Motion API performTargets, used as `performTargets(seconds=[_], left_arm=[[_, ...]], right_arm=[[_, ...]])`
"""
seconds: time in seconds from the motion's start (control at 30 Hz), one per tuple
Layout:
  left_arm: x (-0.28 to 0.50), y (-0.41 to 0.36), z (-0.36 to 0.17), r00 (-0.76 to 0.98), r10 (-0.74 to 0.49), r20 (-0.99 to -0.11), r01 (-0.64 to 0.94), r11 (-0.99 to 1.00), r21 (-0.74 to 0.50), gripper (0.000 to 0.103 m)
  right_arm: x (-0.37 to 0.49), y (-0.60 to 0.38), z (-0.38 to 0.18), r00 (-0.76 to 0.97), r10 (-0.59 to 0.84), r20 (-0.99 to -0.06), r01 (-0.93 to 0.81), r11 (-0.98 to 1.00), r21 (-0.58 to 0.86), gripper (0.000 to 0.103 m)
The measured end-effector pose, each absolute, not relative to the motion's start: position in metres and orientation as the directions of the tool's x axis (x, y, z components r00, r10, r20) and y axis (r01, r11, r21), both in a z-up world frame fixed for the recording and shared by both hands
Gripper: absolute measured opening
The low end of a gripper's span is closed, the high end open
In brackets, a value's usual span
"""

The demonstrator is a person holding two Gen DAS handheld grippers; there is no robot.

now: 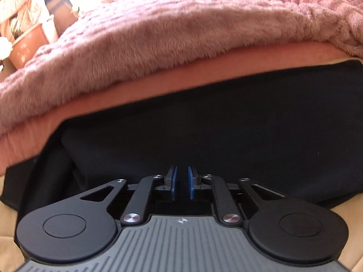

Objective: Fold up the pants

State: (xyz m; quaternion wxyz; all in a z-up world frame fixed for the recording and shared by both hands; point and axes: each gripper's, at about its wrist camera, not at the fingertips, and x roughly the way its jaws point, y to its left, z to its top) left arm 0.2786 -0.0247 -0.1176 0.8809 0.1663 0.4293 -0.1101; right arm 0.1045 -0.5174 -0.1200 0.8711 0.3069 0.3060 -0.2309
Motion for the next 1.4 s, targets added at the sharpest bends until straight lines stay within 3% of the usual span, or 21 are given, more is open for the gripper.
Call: performTargets(seconds=[0.13,0.2,0.23,0.27,0.37,0.67,0.83,0.93,1.07,1.17,1.4], left_arm=[[0.275,-0.019,-0.119,0.589,-0.04,-0.807,0.328,0.924,0.194,0.009],[0.274,-0.02,-0.119,0.582,-0.038,-0.812,0.324,0.927,0.189,0.006],[0.273,-0.021,-0.12,0.579,-0.036,-0.815,0.325,0.927,0.189,0.003],[0.271,-0.022,-0.12,0.576,-0.032,-0.816,0.329,0.924,0.196,0.001],[0.266,-0.03,-0.12,0.572,-0.016,-0.82,0.35,0.909,0.226,0.0],[0.214,-0.069,-0.114,0.48,-0.183,-0.858,0.412,0.911,0.037,0.0],[0.185,-0.088,-0.11,0.456,-0.262,-0.851,0.455,0.89,-0.029,0.0],[0.174,-0.076,-0.098,0.485,-0.281,-0.828,0.447,0.894,-0.042,0.009],[0.163,-0.029,-0.069,0.563,-0.244,-0.79,0.363,0.931,-0.029,0.021],[0.153,0.021,-0.053,0.633,-0.143,-0.761,0.252,0.967,0.028,0.043],[0.15,0.146,-0.061,0.633,0.152,-0.759,-0.115,0.988,0.102,0.062]], right_arm=[[0.101,-0.541,-0.148,0.753,-0.095,-0.651,0.599,0.507,0.619,0.049],[0.1,-0.545,-0.164,0.79,-0.051,-0.611,0.577,0.399,0.713,0.042],[0.099,-0.546,-0.168,0.802,-0.056,-0.595,0.571,0.365,0.735,0.034],[0.099,-0.547,-0.172,0.81,-0.069,-0.582,0.568,0.341,0.749,0.017],[0.096,-0.551,-0.178,0.82,-0.065,-0.568,0.561,0.284,0.777,0.006],[0.064,-0.583,-0.148,0.719,-0.202,-0.665,0.678,0.413,0.608,0.003],[0.044,-0.607,-0.13,0.627,-0.32,-0.71,0.751,0.491,0.442,0.003],[0.044,-0.609,-0.118,0.619,-0.321,-0.717,0.74,0.545,0.394,0.009],[0.051,-0.584,-0.093,0.596,-0.393,-0.7,0.721,0.645,0.252,0.028],[0.054,-0.552,-0.075,0.633,-0.385,-0.672,0.658,0.725,0.204,0.029],[0.067,-0.439,-0.067,0.739,-0.151,-0.657,0.381,0.897,0.222,0.028]])
